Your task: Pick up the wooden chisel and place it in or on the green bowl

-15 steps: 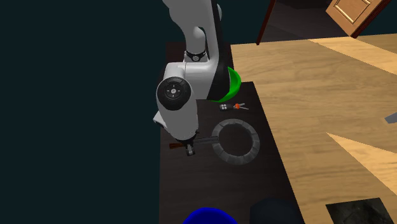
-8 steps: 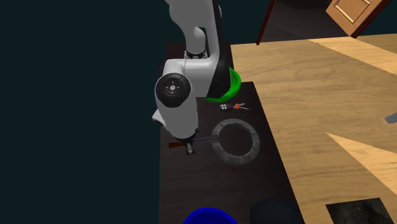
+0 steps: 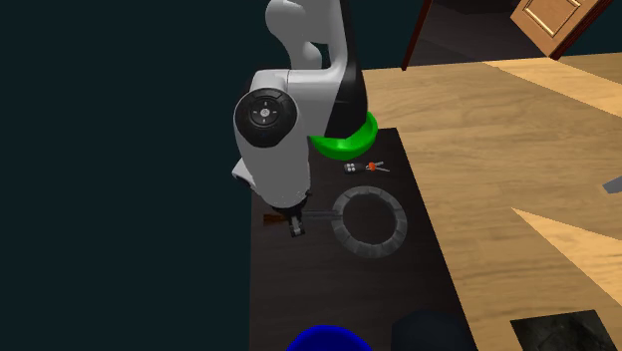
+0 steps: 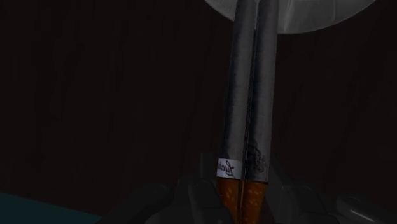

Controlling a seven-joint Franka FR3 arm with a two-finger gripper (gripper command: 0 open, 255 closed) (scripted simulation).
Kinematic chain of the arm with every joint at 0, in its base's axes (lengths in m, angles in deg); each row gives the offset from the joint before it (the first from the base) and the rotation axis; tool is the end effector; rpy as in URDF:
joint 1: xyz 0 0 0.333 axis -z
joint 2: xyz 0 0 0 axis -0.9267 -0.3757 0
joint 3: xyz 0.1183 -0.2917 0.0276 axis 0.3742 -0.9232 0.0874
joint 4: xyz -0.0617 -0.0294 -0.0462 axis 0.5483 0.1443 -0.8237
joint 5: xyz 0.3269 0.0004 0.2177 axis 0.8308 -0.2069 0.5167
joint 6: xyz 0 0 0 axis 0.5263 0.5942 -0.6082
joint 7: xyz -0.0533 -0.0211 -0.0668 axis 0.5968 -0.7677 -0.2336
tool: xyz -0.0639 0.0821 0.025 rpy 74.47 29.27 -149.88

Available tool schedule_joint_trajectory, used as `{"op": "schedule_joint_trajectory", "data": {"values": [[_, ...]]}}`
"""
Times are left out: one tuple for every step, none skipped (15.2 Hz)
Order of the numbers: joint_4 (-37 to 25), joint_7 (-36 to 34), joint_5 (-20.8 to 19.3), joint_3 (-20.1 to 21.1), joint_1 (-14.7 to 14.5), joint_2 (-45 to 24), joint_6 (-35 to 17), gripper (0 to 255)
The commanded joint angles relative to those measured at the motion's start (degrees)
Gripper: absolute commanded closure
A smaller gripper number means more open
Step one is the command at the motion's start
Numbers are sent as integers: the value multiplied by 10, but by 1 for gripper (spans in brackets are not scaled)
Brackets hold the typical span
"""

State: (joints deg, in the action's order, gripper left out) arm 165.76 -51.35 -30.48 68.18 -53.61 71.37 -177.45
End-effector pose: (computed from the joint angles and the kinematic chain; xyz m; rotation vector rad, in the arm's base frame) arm 0.6045 -0.0274 0.3756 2.5088 -1.8848 -0.0804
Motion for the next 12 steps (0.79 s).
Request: {"op": "schedule_joint_trajectory", "data": {"values": [[-7,0,2,1,0,7,13,255],[-11,1,2,1,0,10,20,255],[-15,1,3,1,0,13,27,255],[-19,1,4,1,1,15,34,255],[-23,2,5,1,1,18,41,255],[-28,2,5,2,1,21,48,255],[-32,2,6,2,1,23,55,255],[-37,3,6,2,1,26,62,255],[-42,3,7,2,1,28,70,255],[-47,3,7,2,1,30,77,255],[-52,3,8,2,1,32,84,255],[-58,3,8,2,2,34,91,255]]}}
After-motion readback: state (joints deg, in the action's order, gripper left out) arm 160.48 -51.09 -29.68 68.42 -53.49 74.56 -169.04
